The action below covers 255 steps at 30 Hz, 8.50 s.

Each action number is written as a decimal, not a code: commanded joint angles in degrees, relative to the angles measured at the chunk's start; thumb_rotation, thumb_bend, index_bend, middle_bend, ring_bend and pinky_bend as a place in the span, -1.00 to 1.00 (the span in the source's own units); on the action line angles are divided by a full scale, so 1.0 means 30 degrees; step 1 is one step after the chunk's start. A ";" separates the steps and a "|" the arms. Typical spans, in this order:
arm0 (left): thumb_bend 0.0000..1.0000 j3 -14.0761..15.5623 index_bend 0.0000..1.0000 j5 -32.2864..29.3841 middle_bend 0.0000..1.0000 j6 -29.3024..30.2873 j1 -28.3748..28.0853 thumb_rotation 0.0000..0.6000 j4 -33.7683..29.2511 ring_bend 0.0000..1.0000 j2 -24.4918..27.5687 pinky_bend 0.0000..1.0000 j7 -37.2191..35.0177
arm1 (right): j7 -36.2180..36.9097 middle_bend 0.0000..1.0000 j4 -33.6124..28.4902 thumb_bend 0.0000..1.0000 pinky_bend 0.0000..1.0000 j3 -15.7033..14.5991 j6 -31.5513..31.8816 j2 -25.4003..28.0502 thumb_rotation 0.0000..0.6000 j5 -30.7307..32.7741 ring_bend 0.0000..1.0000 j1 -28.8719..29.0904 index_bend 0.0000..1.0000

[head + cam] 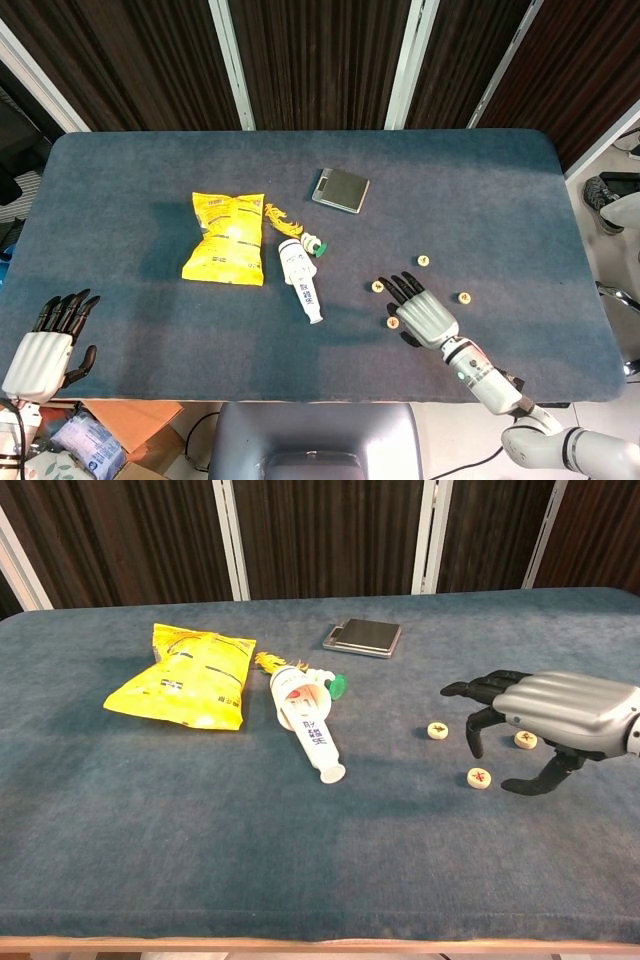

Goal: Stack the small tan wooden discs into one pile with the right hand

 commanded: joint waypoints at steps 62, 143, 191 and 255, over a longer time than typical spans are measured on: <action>0.02 0.0047 -1.00 0.0016 -1.00 0.0250 0.0237 1.00 -0.0172 -1.00 0.0221 -0.92 -0.0036 | -0.3078 -1.00 0.4142 -0.05 -1.00 0.2437 -0.2004 -0.3973 1.00 0.7447 -1.00 0.3890 0.27; 0.02 0.0134 -1.00 0.0339 -1.00 0.0244 0.0222 1.00 -0.0198 -1.00 0.0175 -0.92 -0.0155 | -0.2999 -1.00 0.3239 -0.05 -1.00 -0.0877 0.0798 -0.1181 1.00 0.6429 -1.00 0.1577 -0.01; 0.02 0.0018 -1.00 0.0130 -1.00 0.0205 0.0179 1.00 -0.0109 -1.00 0.0162 -0.92 -0.0104 | -0.3308 -0.95 0.1808 -0.05 -1.00 0.1987 -0.0178 -0.2562 1.00 0.7120 -1.00 0.3195 0.31; 0.01 0.0122 -1.00 0.0382 -1.00 0.0253 0.0242 1.00 -0.0159 -1.00 0.0209 -0.93 -0.0256 | 0.0423 -0.97 0.2809 -0.05 -1.00 -0.1943 0.2771 0.0511 1.00 0.4465 -1.00 -0.0483 -0.02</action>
